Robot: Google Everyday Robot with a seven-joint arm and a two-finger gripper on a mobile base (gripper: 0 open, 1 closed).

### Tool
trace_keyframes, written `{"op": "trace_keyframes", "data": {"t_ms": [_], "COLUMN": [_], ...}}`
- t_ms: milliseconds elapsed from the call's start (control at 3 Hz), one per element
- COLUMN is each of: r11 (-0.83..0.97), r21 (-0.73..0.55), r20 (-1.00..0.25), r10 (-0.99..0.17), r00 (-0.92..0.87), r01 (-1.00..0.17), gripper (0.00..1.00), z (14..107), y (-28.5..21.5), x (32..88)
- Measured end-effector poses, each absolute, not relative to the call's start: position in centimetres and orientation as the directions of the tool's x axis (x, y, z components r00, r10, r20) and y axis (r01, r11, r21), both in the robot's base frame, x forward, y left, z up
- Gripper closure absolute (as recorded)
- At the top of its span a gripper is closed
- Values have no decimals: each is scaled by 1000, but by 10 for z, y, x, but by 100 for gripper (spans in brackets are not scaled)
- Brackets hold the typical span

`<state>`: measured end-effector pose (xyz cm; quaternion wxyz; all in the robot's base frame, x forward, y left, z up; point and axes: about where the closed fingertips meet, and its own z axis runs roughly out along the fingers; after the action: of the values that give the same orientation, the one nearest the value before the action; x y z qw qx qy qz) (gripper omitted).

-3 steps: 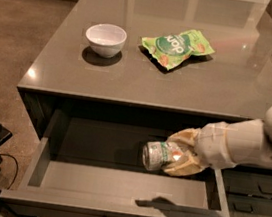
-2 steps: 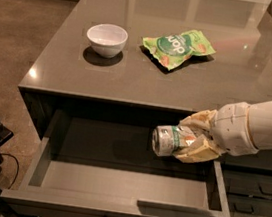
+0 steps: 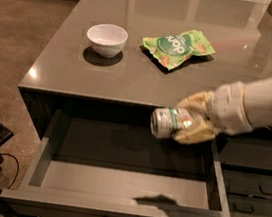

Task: Pick 7up can from top drawer and place on counter

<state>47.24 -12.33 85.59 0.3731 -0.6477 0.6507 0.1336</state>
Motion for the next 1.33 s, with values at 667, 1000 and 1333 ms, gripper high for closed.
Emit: {"op": "trace_keyframes", "data": {"t_ms": [667,1000,1333], "r11": [-2,-23,-33], "r21": [-356,-350,-315], "r20": [-631,-637,-680], "r10": [-737,-728,-689], "r00": [242,255,249], "r01": [-935,-937,-949], "gripper": [100,100,81], "z": [886,876,851], "y": [-93,-83,-78], "x": [574,610,628]}}
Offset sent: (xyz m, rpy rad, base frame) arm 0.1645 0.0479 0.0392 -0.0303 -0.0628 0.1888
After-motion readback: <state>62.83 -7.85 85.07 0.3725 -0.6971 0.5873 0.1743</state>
